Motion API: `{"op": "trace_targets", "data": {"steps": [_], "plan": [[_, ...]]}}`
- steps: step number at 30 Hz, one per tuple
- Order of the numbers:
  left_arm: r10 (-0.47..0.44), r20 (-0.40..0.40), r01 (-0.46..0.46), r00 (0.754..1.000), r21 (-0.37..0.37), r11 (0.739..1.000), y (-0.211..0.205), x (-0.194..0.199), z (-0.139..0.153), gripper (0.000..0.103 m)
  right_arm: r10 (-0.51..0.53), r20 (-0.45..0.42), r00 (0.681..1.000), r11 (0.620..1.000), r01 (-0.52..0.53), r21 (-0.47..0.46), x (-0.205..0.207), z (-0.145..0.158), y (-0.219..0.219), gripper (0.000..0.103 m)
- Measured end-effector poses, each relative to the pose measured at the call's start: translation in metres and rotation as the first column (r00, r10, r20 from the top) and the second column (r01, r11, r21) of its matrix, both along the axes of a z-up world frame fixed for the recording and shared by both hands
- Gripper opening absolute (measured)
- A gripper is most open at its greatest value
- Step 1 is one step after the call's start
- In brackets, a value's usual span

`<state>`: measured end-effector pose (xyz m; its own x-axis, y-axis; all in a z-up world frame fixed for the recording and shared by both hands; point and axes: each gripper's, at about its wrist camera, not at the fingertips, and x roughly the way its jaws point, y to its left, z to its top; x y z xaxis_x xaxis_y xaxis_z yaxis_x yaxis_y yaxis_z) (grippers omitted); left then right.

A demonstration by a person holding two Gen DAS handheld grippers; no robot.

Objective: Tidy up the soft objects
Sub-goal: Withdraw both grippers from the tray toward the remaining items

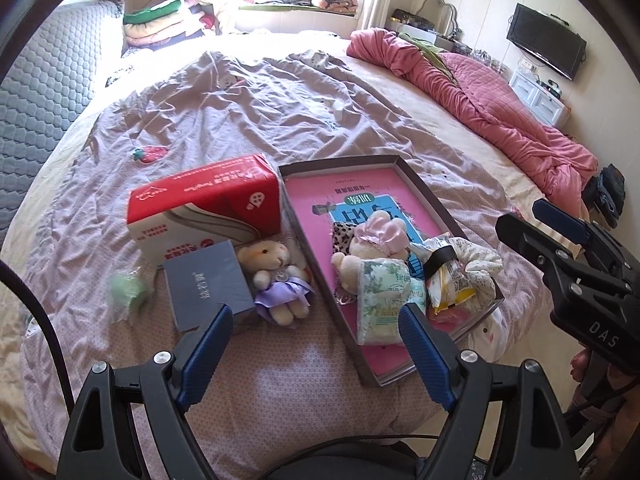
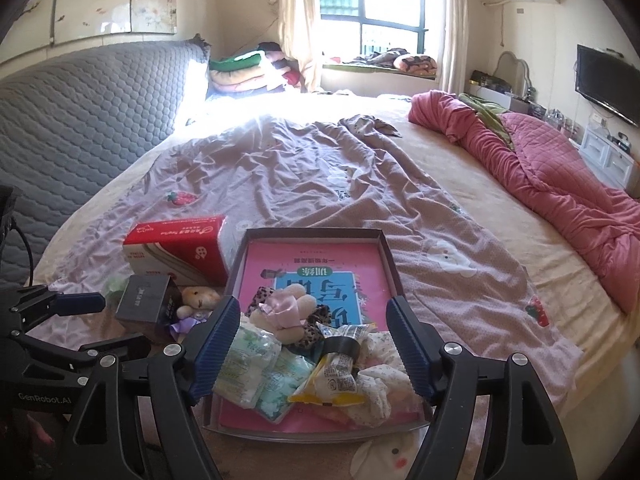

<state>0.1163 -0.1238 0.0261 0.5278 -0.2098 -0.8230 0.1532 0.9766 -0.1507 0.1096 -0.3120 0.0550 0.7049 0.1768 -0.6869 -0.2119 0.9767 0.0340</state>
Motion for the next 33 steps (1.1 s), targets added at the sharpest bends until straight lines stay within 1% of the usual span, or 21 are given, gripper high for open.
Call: {"op": "trace_targets", "data": {"steps": [8,18,26,33], "plan": [[0.078,0.017,-0.077,0.997,-0.017,0.997,0.04,-0.01,0.012,0.084,0.069,0.023,0.997,0.998,-0.069,0.005,-0.007,0.01,0.027,0.077],[0.181,0.026,-0.18,0.983,-0.028,0.983,0.092,-0.027,0.017,0.084,0.157,0.033,0.987,0.988,-0.157,-0.012,-0.015,0.015,0.059,0.077],[0.253,-0.012,-0.253,0.967,-0.025,0.967,0.131,-0.041,0.0,0.084,0.235,0.011,0.972,0.971,-0.234,-0.047,-0.02,0.004,0.089,0.077],[0.293,-0.057,-0.295,0.955,-0.032,0.955,0.154,-0.045,-0.021,0.084,0.283,-0.031,0.959,0.954,-0.285,-0.094,-0.019,-0.019,0.111,0.077]]}}
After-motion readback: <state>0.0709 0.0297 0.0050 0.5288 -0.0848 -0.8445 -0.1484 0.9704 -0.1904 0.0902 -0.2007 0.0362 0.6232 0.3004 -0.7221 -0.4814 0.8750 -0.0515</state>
